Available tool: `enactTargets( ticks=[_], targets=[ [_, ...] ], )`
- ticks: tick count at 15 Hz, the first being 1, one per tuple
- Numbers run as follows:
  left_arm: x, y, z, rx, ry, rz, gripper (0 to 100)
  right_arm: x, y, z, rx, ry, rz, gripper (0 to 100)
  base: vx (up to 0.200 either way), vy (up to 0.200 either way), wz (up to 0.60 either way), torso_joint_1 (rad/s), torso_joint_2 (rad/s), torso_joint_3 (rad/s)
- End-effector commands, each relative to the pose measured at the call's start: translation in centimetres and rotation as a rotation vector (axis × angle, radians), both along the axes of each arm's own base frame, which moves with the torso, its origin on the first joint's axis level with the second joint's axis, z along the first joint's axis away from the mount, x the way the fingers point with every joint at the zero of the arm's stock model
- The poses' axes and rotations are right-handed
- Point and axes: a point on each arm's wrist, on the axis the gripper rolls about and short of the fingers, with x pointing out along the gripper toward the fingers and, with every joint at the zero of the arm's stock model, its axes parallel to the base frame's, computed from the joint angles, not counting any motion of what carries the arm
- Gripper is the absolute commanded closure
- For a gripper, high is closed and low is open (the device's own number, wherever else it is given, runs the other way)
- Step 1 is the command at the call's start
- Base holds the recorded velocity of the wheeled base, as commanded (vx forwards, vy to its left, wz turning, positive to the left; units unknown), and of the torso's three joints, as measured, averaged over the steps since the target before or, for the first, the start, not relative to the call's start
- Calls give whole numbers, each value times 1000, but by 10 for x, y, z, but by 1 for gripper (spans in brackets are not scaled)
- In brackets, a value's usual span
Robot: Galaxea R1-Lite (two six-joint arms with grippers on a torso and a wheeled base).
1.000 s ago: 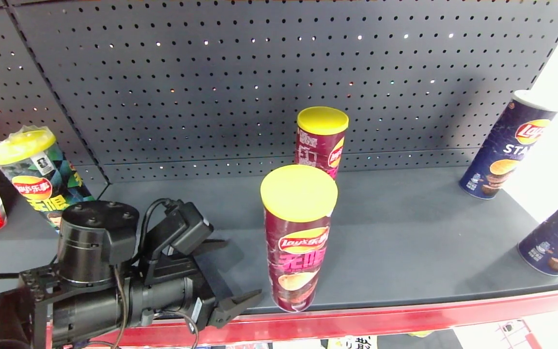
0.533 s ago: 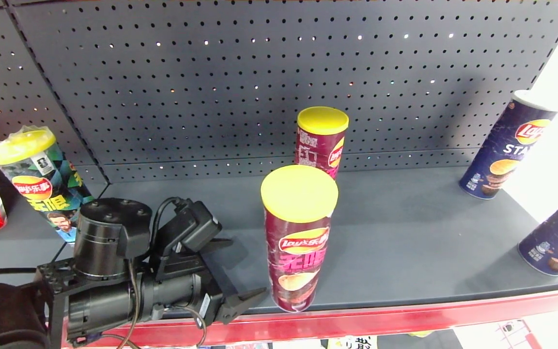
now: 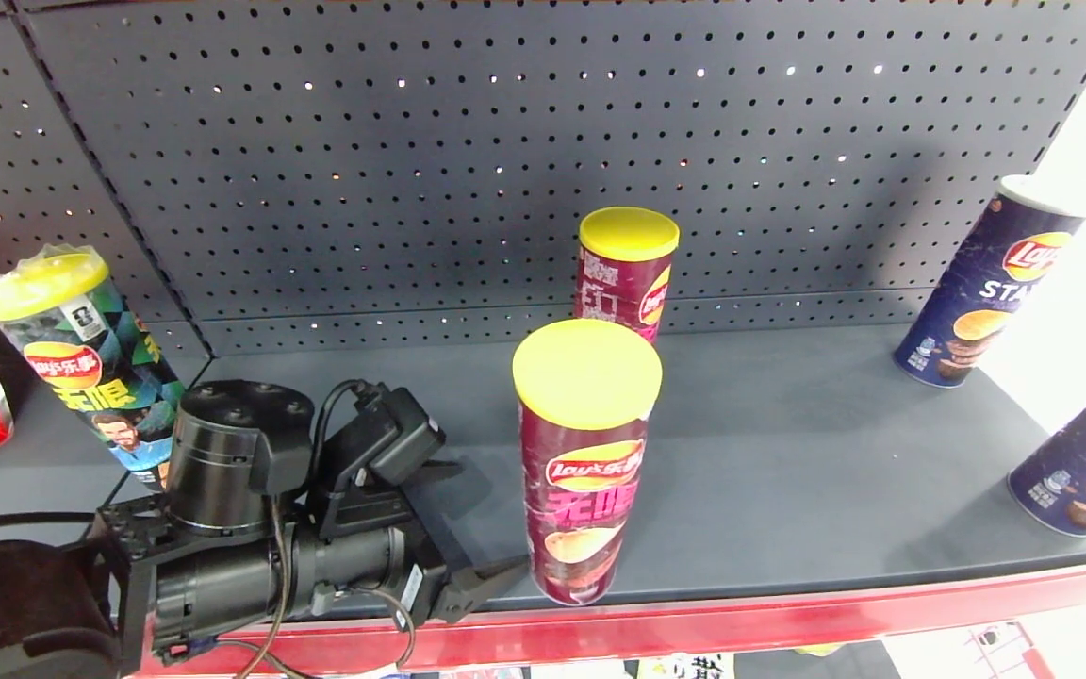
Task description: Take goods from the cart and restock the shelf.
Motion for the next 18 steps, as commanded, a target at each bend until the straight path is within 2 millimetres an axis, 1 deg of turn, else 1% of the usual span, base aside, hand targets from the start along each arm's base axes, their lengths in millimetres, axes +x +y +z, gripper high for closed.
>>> enactTargets(
  ticks=[1, 7, 12, 18],
  targets=[
    [1, -1, -1, 1, 1, 1, 0, 0, 0, 0, -1, 2, 1, 0, 0, 0, 0, 0, 0, 0],
    [1, -1, -1, 1, 1, 0, 0, 0, 0, 0, 0, 0, -1, 0, 0, 0, 0, 0, 0, 0],
    [2, -7, 0, -2, -2, -19, 0, 0, 0, 0, 0, 0, 1, 0, 0, 0, 0, 0, 0, 0],
    [4, -10, -1, 0, 0, -22, 0, 0, 0, 0, 0, 0, -1, 0, 0, 0, 0, 0, 0, 0]
  ],
)
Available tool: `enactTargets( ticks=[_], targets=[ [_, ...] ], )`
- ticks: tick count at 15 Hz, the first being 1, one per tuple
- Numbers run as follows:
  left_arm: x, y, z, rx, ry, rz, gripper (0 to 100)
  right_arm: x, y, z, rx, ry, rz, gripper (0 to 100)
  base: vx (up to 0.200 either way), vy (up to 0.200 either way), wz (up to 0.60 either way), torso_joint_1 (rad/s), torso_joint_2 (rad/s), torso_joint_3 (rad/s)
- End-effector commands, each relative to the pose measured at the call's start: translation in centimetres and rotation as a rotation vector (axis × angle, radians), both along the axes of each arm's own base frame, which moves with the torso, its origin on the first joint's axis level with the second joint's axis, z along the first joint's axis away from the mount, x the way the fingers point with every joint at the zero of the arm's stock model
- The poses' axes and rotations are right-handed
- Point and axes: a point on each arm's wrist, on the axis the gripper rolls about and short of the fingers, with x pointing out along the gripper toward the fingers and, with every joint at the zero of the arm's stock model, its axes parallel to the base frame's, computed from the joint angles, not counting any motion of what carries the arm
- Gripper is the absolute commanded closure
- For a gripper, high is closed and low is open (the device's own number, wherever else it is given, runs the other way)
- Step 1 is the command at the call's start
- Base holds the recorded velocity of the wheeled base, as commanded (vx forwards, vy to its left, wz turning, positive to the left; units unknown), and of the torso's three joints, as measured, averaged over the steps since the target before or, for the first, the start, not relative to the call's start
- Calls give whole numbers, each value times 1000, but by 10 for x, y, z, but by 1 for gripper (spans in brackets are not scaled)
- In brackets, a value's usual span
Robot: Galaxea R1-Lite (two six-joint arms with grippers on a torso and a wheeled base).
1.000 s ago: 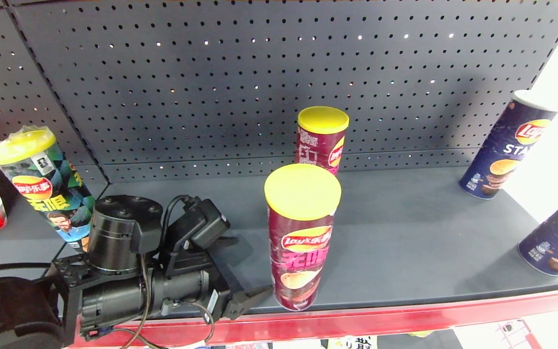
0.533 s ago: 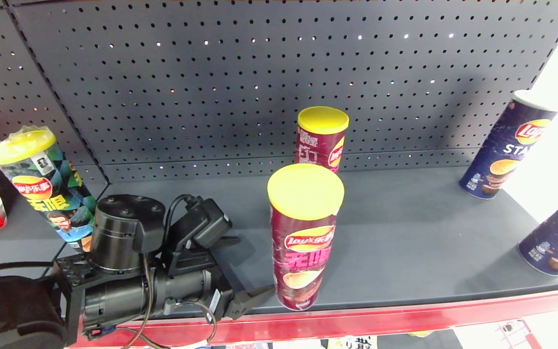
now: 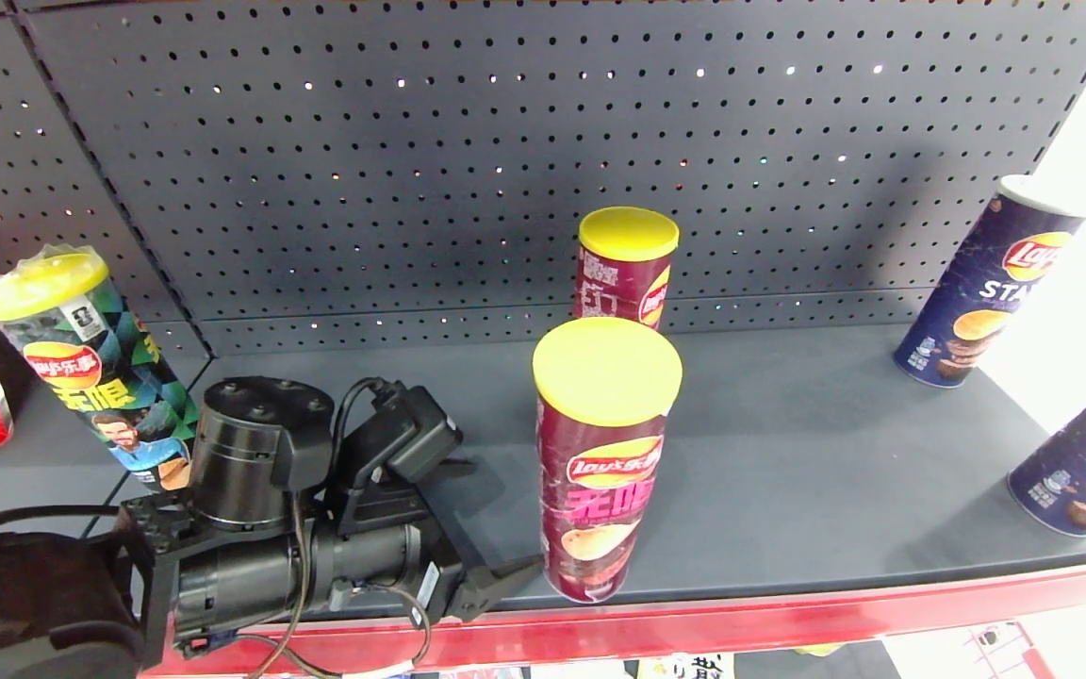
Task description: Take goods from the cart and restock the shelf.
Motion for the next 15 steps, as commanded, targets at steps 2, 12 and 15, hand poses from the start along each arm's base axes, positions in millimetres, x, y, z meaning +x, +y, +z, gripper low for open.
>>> enactTargets(
  ticks=[2, 12, 15],
  targets=[
    [2, -2, -1, 1, 2, 1, 0, 0, 0, 0, -1, 1, 1, 0, 0, 0, 0, 0, 0, 0],
    [11, -8, -1, -1, -4, 3, 0, 0, 0, 0, -2, 3, 1, 0, 0, 0, 0, 0, 0, 0],
    [11, -8, -1, -1, -4, 2, 0, 0, 0, 0, -2, 3, -1, 0, 0, 0, 0, 0, 0, 0]
  ],
)
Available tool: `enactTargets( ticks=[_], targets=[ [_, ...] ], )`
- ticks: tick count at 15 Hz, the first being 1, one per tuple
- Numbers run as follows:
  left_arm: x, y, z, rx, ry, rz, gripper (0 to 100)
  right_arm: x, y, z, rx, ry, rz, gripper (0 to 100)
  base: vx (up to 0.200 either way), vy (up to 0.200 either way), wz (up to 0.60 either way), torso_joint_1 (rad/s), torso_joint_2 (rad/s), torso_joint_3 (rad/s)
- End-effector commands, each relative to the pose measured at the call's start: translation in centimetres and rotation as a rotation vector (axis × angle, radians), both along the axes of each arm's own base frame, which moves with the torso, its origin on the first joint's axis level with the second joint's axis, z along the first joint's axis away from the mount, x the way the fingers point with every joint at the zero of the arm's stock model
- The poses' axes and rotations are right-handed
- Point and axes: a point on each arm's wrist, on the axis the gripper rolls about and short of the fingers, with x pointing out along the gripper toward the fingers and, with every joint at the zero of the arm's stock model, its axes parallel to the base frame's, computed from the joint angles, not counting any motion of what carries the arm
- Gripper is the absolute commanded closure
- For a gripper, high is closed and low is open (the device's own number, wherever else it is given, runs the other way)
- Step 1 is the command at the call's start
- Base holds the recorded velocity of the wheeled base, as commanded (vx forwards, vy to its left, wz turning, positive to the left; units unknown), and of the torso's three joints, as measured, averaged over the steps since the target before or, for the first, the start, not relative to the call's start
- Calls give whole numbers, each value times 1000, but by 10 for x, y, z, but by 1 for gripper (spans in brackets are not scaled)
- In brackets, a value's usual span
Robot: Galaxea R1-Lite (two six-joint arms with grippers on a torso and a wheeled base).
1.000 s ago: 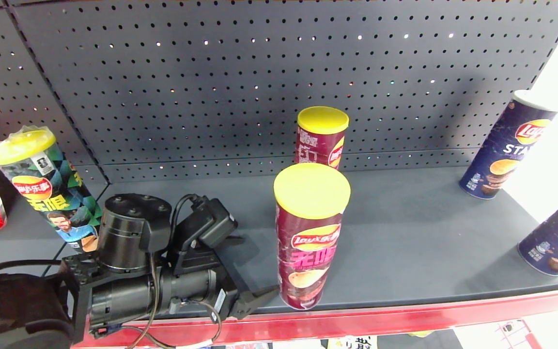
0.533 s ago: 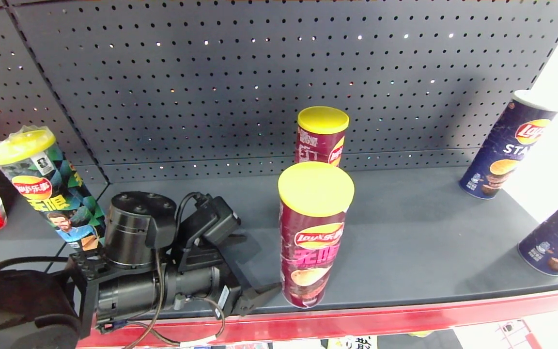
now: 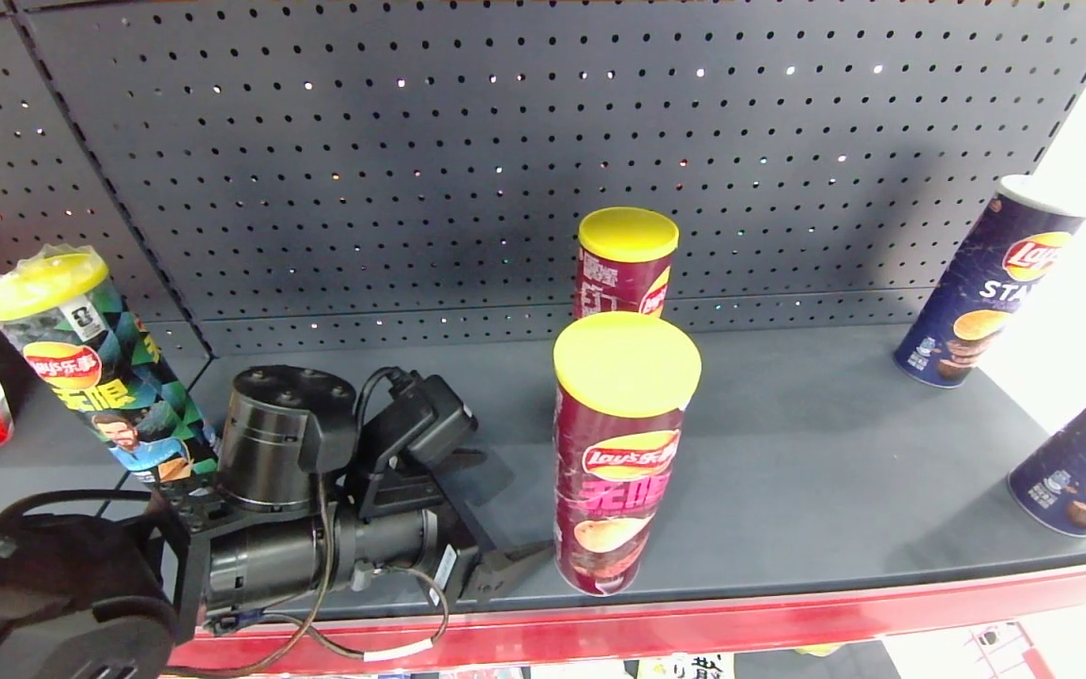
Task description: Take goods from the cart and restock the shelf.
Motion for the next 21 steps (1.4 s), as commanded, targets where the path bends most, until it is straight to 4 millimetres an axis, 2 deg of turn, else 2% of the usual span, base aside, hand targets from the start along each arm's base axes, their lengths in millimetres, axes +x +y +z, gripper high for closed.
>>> enactTargets(
  ticks=[1, 21],
  targets=[
    [1, 0, -1, 1, 2, 1, 0, 0, 0, 0, -1, 2, 1, 0, 0, 0, 0, 0, 0, 0],
    [1, -2, -1, 3, 1, -1, 0, -1, 0, -3, -3, 5, 0, 0, 0, 0, 0, 0, 0, 0]
  ],
)
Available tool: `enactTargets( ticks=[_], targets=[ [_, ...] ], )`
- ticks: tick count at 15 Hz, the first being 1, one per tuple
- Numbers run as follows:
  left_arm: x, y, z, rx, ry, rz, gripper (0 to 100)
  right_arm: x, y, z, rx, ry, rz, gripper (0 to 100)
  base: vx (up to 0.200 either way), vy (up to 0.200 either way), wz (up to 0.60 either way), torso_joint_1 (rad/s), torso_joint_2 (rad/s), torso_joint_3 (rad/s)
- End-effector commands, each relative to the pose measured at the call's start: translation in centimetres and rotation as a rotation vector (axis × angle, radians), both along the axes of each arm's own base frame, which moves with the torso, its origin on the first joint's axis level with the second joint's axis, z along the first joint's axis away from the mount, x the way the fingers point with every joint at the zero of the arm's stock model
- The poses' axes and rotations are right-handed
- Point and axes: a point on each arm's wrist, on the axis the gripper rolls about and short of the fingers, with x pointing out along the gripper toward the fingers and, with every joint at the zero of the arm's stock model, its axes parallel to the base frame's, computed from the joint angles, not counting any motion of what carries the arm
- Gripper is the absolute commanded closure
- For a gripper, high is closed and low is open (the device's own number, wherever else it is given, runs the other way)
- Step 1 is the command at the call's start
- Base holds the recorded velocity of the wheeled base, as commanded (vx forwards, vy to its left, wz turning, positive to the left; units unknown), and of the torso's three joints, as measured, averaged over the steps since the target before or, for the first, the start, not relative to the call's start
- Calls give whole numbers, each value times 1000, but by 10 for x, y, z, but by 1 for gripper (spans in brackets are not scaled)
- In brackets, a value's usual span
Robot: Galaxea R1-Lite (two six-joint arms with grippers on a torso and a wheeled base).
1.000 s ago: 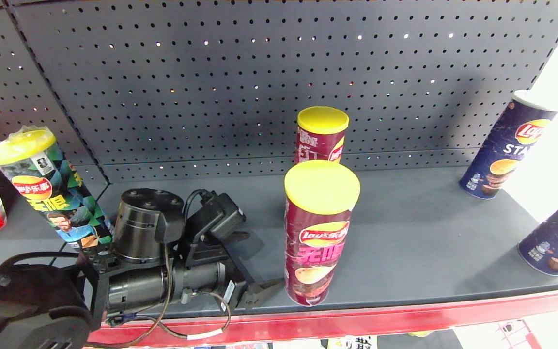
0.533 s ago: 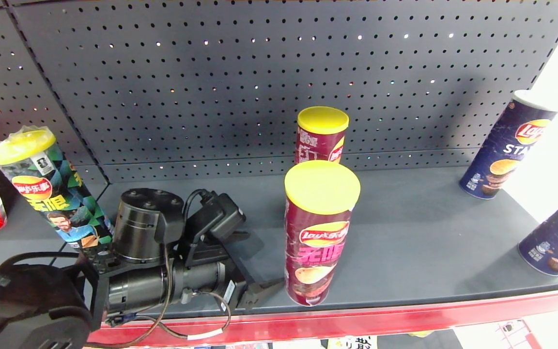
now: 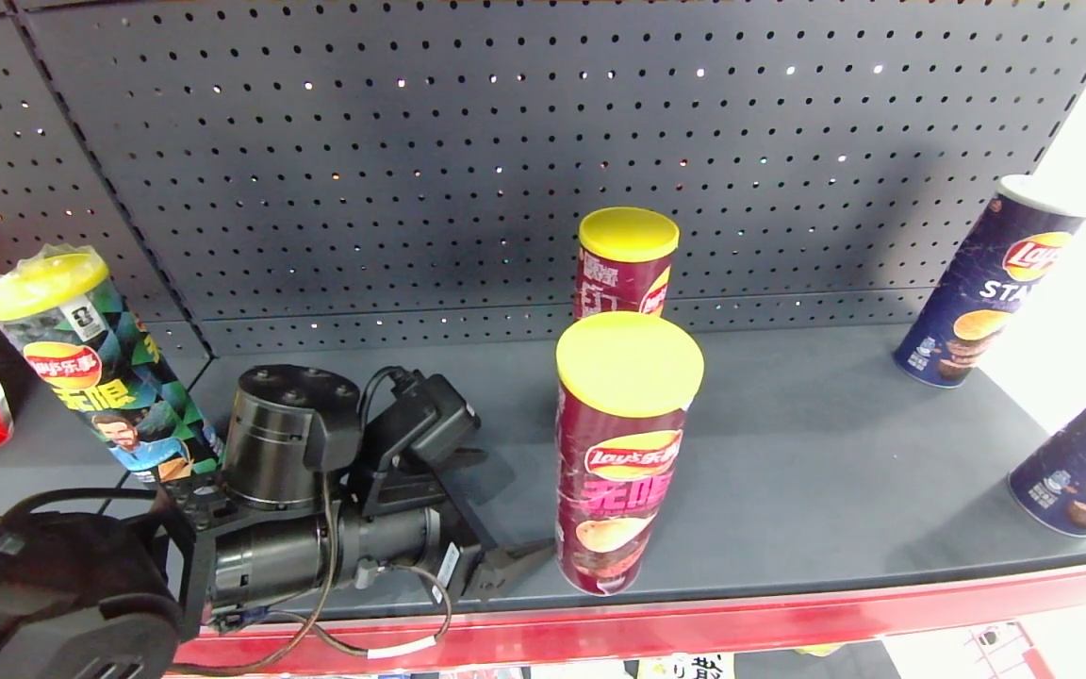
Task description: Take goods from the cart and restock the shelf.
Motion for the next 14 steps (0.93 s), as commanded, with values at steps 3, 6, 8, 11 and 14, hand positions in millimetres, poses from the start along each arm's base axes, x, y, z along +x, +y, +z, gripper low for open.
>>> enactTargets(
  ticks=[3, 6, 8, 11, 14],
  targets=[
    [1, -3, -1, 1, 1, -5, 0, 0, 0, 0, 0, 0, 0, 0, 0, 0, 0, 0, 0, 0],
    [3, -4, -1, 1, 1, -5, 0, 0, 0, 0, 0, 0, 0, 0, 0, 0, 0, 0, 0, 0],
    [3, -4, -2, 2, 3, -5, 0, 0, 0, 0, 0, -2, 0, 0, 0, 0, 0, 0, 0, 0],
    [3, -4, -2, 2, 3, -5, 0, 0, 0, 0, 0, 0, 0, 0, 0, 0, 0, 0, 0, 0],
    [6, -6, -3, 4, 5, -5, 0, 0, 0, 0, -1, 1, 0, 0, 0, 0, 0, 0, 0, 0]
  ],
)
